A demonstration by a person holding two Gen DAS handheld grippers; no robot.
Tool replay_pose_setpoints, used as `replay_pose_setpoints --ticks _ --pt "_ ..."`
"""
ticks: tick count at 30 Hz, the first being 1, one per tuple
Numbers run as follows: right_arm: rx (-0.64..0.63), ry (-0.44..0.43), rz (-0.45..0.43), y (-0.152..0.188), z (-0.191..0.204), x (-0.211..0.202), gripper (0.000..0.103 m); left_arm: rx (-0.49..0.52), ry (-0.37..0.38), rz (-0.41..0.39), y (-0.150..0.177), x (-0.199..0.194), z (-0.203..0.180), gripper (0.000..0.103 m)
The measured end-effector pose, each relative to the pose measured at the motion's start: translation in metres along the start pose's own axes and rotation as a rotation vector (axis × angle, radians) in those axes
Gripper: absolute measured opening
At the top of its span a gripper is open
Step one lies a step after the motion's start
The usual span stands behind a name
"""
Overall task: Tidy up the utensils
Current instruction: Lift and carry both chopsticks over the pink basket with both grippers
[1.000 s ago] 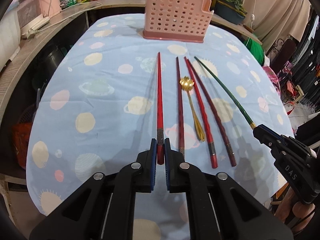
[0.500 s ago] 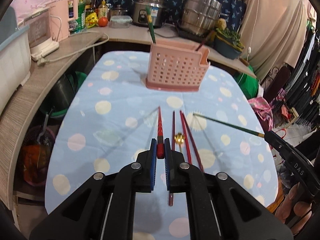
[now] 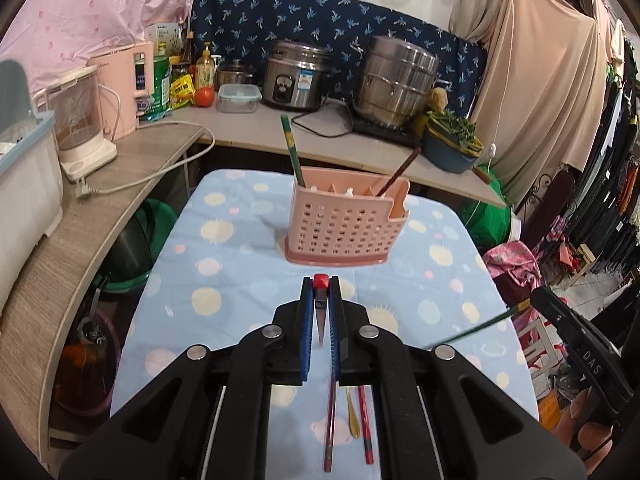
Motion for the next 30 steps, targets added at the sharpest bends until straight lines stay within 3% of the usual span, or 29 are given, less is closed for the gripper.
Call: replay_pose_setpoints --ticks 12,24,30 --pt "0.024 -0.038 -0.076 -0.046 -0.001 0.004 0.007 0.016 0.026 -0.102 -0.062 -0.006 -0.014 0.007" --pt "0.056 -0.085 -0.241 -0.149 0.010 0.030 0.007 0.026 0.029 -0.270 -0.160 -0.007 -0.038 0.007" --pt "0.055 -0.098 -0.279 -0.187 0.024 0.059 0.007 0.053 -0.018 -0.340 -0.192 0.000 -0.045 0.007"
Point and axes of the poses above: each gripper's, at about its wrist camera, not at the fingertips, and x roughly the way its jaws point, z to its left, y to its underside, the point moved 3 cm from there along x, roughly the way its jaws point, and after that the axes turned 2 degrees about -z, right-handed, at the moved point
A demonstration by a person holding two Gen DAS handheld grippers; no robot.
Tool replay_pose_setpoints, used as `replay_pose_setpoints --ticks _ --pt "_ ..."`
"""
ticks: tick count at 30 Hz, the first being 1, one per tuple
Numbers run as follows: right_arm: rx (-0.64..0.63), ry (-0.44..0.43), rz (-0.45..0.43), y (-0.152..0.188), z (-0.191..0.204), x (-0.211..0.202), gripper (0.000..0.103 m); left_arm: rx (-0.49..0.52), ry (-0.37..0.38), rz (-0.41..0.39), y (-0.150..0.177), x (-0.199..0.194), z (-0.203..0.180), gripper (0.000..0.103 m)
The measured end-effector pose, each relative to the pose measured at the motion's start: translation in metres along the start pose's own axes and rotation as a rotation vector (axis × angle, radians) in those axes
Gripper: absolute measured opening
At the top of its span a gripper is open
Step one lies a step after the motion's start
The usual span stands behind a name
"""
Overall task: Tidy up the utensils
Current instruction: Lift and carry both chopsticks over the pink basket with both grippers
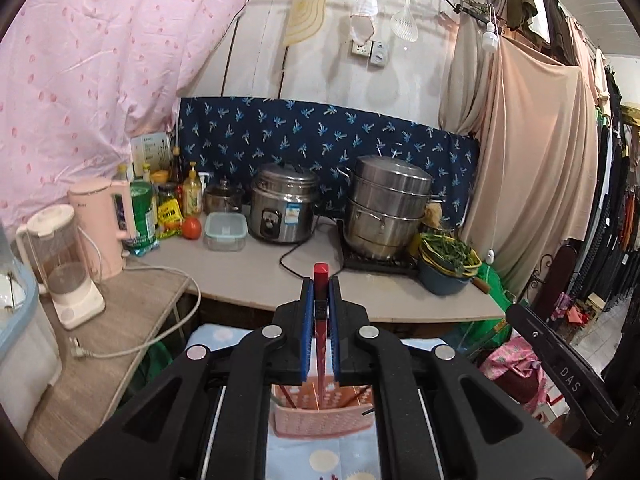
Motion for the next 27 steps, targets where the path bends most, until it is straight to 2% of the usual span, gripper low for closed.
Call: replay_pose_setpoints --ticks 5,11,20,27 --pt "-0.016 0.004 0.030 0.005 0.005 0.033 0.007 0.001 -0.019 0.021 -0.003 0.025 0.006 0.007" --pt "-0.025 0.013 0.096 0.028 0.002 0.065 0.007 -0.018 -0.033 0.085 0.017 0.055 0.020 0.007" --pt "-0.007 0.031 0.188 0.064 -0.009 0.093 0.007 -0.038 -0.023 0.172 0.047 0.084 0.030 0.007" --pt "-0.018 0.043 0.227 0.079 -0.011 0.103 0.007 -0.032 -0.023 0.201 0.063 0.093 0.031 0.007"
Point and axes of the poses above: each gripper's, at about its wrist camera, not at the fingertips, and x roughly the way its jaws point, z to its left, y to its underside, the point moved 3 cm from there along x, roughly the way its jaws point, and after that the axes turned 2 degrees about -z, right-handed, at the moved point
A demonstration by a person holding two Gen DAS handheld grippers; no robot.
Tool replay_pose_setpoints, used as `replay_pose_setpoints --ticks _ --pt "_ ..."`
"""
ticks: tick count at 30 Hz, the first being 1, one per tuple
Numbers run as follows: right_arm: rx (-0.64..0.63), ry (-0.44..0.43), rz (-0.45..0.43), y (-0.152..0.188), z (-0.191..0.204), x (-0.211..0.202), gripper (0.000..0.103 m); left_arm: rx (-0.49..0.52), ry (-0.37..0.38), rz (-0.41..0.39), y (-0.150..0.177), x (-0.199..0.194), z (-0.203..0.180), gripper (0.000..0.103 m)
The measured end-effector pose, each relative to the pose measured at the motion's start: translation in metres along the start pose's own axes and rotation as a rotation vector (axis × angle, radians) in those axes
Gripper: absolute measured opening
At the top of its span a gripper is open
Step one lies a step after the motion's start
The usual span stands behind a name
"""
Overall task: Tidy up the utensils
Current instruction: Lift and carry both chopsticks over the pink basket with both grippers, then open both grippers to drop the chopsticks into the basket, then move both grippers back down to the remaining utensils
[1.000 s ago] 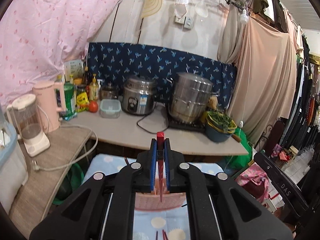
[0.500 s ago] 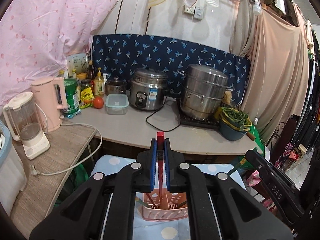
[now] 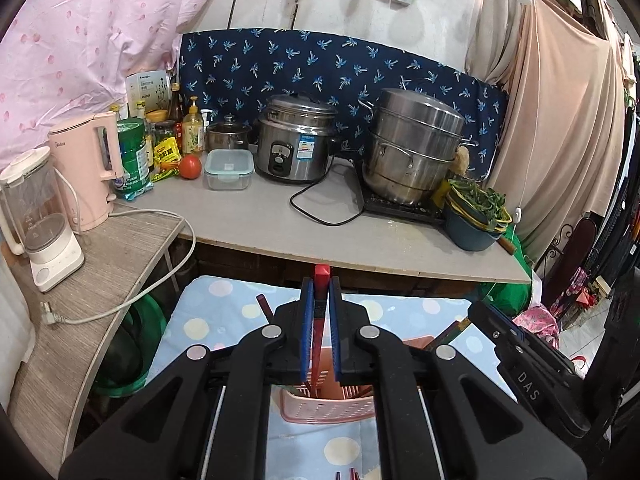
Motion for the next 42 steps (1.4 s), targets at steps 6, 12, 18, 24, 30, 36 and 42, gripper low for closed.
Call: replay_pose_setpoints --ticks 6,12,18,24,30,36,42 --pt "-0.005 0.008 -0.001 0.002 0.000 -0.001 0.011 0.003 -0.006 -0.003 0.003 0.001 0.000 0.010" --pt "-0.002 0.015 -0.016 0.000 -0.001 -0.011 0.018 0.009 -0.025 -0.019 0.005 -0.006 0.000 0.040" --pt "0.003 0.009 -0.020 0.005 -0.002 -0.025 0.020 0.009 -0.027 -0.015 0.011 -0.014 -0.001 0.041" --pt "0.001 0.009 -0.011 0.016 -0.003 -0.040 0.020 0.024 -0.031 -0.010 0.021 -0.026 -0.005 0.041" --pt "-0.008 0.009 -0.003 0.032 -0.001 -0.060 0.020 0.041 -0.033 -0.005 0.034 -0.040 -0.009 0.041" --pt "-0.017 0.004 0.016 0.054 0.002 -0.083 0.020 0.051 -0.033 0.008 0.052 -0.056 -0.010 0.042" --pt "-0.022 0.003 0.067 0.089 0.001 -0.104 0.020 0.064 -0.037 0.037 0.083 -0.072 -0.009 0.046"
Point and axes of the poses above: each gripper's, at about its wrist camera, not at the fingertips, and x roughly the way its jaws point, z to its left, y to its underside, the point moved 3 cm from there along x, roughly the way its jaws point, and after that the axes turned 2 degrees about -z, right-handed, at the moved point
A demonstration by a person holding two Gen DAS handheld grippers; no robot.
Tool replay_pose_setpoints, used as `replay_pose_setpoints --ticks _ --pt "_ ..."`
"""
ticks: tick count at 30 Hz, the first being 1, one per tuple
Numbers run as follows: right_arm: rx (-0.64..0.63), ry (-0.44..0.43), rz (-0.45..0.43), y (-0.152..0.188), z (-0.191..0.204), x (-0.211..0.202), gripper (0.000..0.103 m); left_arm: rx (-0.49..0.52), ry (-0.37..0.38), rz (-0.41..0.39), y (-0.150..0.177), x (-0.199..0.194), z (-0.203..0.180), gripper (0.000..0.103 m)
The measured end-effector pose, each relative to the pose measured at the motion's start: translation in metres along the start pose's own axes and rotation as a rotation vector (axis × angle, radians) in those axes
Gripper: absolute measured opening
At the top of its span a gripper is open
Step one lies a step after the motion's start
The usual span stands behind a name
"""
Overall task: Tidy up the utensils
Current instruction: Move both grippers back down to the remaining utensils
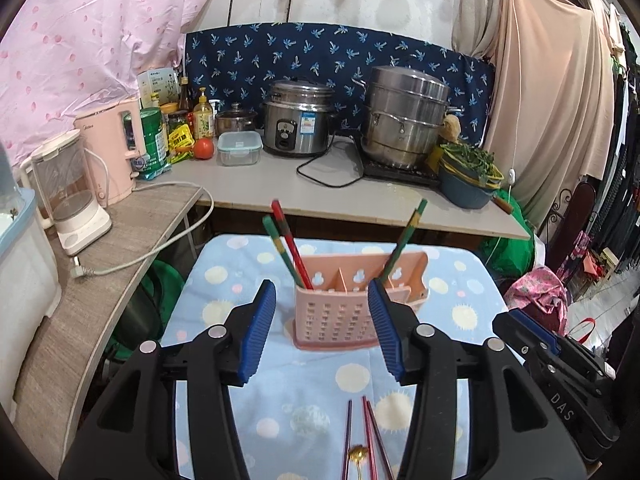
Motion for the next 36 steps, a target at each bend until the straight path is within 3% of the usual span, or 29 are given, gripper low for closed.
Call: replay_pose_setpoints --ticks 7,22,36 --pt "-0.028 0.007 0.074 0.046 0.004 -0.020 0.020 0.007 -0.007 0.044 0.044 -0.016 0.002 0.046" --pt "-0.055 0.036 0.280 0.176 0.002 -0.046 0.020 0.010 -0.024 0.219 0.155 -0.031 0.020 0.047" --pt "-0.075 0.045 0.379 0.235 0.004 -0.039 0.020 0.030 -0.035 0.360 0.231 -0.030 0.021 0.047"
Point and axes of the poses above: each gripper's, at about its wrist camera, not at the fingertips, and x roughly the way its jaws point, z to its left, y to its underside, the point moved 3 cm from there along x, roughly the way its jaws point, and after that the axes turned 2 degrees about -z, right-handed, at the moved point
